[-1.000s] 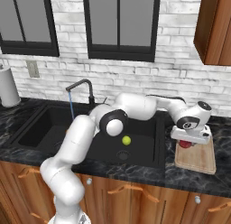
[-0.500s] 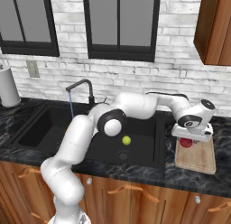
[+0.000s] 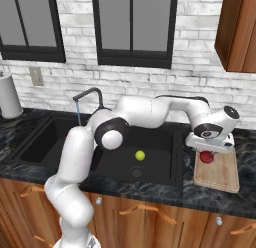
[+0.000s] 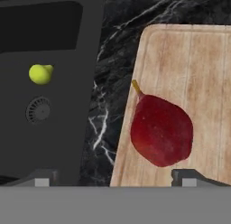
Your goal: Pick the pear, pear, orange from the sink and place them on the cutting board to airdry. Then turn off the sink faucet.
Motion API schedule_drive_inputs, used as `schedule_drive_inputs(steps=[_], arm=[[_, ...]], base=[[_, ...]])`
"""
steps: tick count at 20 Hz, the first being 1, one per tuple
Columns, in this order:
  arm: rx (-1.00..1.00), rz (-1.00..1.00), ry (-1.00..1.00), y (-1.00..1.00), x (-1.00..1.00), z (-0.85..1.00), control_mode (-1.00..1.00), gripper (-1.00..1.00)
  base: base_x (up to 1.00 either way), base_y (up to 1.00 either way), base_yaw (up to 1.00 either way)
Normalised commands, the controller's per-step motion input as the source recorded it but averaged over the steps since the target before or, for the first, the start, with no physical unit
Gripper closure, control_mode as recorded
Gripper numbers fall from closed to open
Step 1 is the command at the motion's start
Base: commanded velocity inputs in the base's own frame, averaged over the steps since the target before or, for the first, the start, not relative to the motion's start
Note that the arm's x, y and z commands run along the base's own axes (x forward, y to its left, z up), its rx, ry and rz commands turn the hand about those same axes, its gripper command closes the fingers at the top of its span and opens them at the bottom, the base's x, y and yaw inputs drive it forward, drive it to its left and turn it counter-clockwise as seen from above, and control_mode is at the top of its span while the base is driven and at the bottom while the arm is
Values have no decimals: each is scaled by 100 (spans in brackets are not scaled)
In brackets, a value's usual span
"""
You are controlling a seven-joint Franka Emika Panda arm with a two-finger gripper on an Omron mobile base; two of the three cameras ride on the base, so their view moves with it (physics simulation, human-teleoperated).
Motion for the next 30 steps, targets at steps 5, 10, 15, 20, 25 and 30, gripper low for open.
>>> schedule_drive_inputs(steps=[5, 10, 15, 20, 25, 30], arm=[[-13, 3, -10, 72, -63, 58, -100, -100], [-8, -3, -4, 72, -73, 41, -100, -100], [6, -23, -7, 58, -74, 36, -100, -100], [-6, -24, -1, 64, -18, 93, -100, -100], [-1, -25, -1, 46, -25, 34, -100, -100], [9, -17, -4, 21, -16, -14, -100, -100]], base=[[0, 0, 0], [0, 0, 0], [0, 0, 0], [0, 0, 0], [0, 0, 0], [0, 0, 0]])
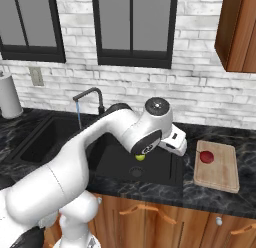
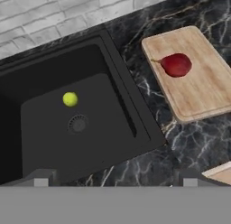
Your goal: Pick the pear, pear, orange from the sink and place them on the cutting board to airdry. Then turn off the sink faucet.
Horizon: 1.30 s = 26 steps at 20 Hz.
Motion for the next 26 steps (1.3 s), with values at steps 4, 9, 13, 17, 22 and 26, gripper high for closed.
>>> schedule_drive_inputs(steps=[4, 9, 13, 17, 22, 26], arm=[[6, -9, 4, 43, 0, 55, -100, -100], [0, 1, 9, 25, 0, 40, -100, -100], [-1, 22, -2, 9, 2, -20, -100, -100], [-1, 23, -4, 18, 14, -16, -100, -100], [-3, 11, -8, 18, 2, -1, -100, -100], [-3, 8, -10, 5, 0, -13, -100, -100]], base=[[0, 0, 0], [0, 0, 0], [0, 0, 0], [0, 0, 0], [0, 0, 0], [0, 0, 0]])
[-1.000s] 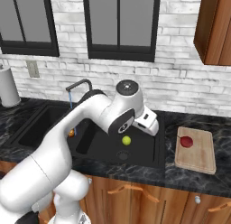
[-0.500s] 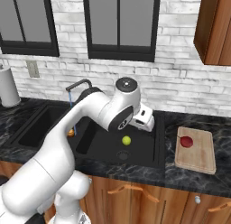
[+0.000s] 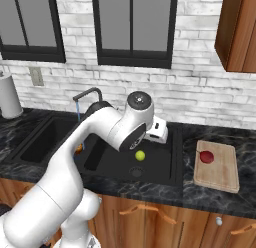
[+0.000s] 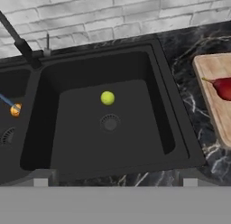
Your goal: Pick the pear, pear, orange from the sink and place them on the cutting board to airdry. Then turn off the sink faucet.
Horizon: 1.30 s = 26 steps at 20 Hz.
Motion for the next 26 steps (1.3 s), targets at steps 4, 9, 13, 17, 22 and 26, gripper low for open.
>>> schedule_drive_inputs(steps=[4, 9, 13, 17, 22, 26], arm=[[-7, 1, -1, 42, 20, -9, -100, -100], [-5, 2, -1, 14, 7, -10, -100, -100], [-7, 5, 0, 31, 26, -19, -100, -100], [-8, 6, 0, 23, 30, -21, -100, -100], [-1, 3, 0, 20, 36, -21, -100, -100], [0, 3, 0, 15, 33, -18, -100, -100]], base=[[0, 0, 0], [0, 0, 0], [0, 0, 0], [0, 0, 0], [0, 0, 0], [0, 0, 0]])
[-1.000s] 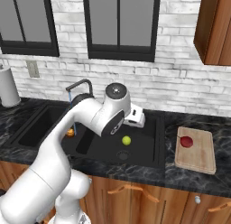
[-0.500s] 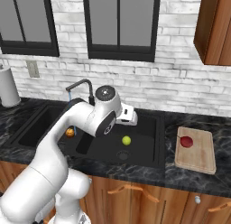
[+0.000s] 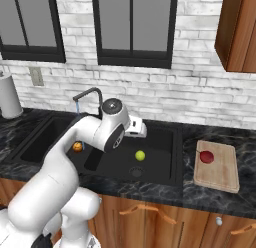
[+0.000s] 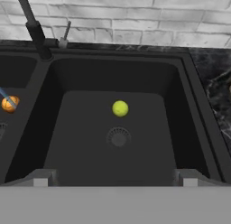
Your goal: Pick the pear, pear, orange from the sink and place them on the cutting board to airdry. Then turn off the sink faucet.
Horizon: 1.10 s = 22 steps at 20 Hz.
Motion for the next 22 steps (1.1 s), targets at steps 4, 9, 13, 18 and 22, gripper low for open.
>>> schedule_drive_inputs(steps=[4, 9, 13, 18, 22], arm=[[0, 3, 0, 2, 21, -22, -100, -100], [-1, 0, 0, 1, 22, -28, -100, -100], [-4, 0, 0, 1, 19, -23, -100, -100], [-3, 0, 0, 0, 29, -33, -100, -100], [0, 0, 1, 0, 27, -40, -100, -100]], base=[[0, 0, 0], [0, 0, 0], [0, 0, 0], [0, 0, 0], [0, 0, 0]])
